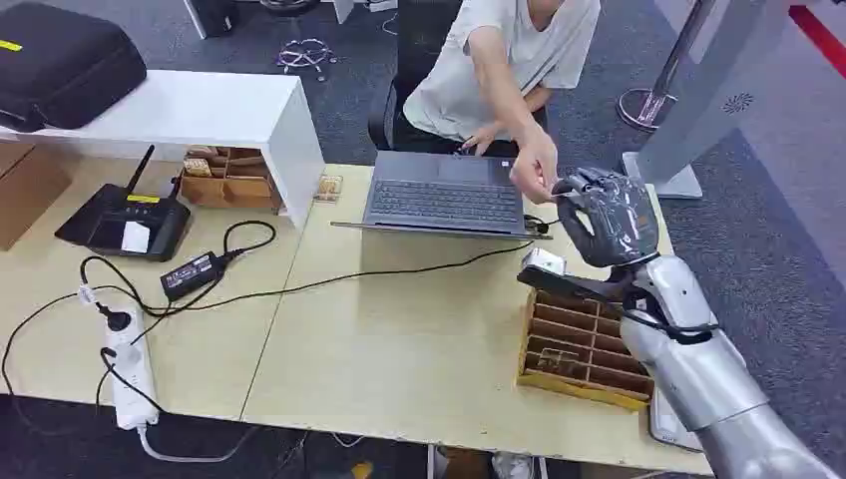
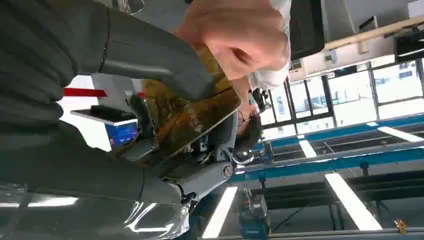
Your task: Pass the card to the sensor for recognition and then transmit it.
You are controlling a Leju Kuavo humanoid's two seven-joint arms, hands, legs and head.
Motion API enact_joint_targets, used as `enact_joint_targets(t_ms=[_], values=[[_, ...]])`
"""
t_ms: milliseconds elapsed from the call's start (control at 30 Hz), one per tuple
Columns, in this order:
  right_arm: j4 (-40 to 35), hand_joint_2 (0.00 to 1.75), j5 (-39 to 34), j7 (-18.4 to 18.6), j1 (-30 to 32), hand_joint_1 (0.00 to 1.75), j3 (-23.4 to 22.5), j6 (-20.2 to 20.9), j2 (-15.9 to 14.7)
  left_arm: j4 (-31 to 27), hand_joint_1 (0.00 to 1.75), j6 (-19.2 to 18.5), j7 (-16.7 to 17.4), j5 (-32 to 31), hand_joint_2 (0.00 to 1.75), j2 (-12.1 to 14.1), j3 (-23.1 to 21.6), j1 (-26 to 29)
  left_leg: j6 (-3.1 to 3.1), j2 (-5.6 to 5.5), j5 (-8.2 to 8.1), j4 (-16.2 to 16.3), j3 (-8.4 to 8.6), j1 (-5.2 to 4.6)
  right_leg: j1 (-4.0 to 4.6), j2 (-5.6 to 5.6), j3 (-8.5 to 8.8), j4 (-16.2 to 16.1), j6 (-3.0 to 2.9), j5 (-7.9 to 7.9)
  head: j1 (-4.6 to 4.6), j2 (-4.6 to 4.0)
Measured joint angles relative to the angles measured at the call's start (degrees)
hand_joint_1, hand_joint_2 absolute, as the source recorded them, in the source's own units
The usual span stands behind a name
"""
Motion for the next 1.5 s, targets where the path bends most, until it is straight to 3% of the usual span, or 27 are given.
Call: enact_joint_targets(t_ms=[567,833,1133,1500], values=[[0.0,1.75,-1.3,-0.6,1.1,1.75,-0.6,0.4,-0.3,0.0,0.00,0.2,-0.5,2.0,1.75,0.2,-1.4,0.3,0.00,0.00,0.00,0.0,-0.01,0.00,0.00,0.00,-0.01,0.0,0.00,0.00,0.00,0.00],[-0.5,1.75,-1.4,-0.5,1.3,1.75,-0.9,0.2,-0.5,0.0,0.00,0.3,1.6,3.6,1.75,0.9,-1.4,-0.7,-0.01,0.02,0.01,0.0,-0.02,0.00,0.03,0.01,-0.05,0.0,-0.05,0.04,0.00,0.00],[-5.0,1.75,-3.6,-1.7,7.8,1.75,-6.1,-5.1,-4.1,-0.1,0.00,0.9,1.2,6.0,1.75,1.7,-1.6,-0.7,-0.01,0.00,-0.01,0.0,-0.07,0.00,0.05,-0.02,-0.06,0.0,-0.05,0.03,0.00,0.00],[-10.3,1.75,-5.3,-3.1,15.7,1.75,-11.8,-6.2,-6.1,-0.2,0.00,2.8,0.6,6.4,1.75,2.3,-2.8,-0.5,-0.02,-0.05,0.01,0.0,-0.10,0.00,0.06,-0.11,-0.09,0.0,-0.06,0.03,0.00,0.00]])
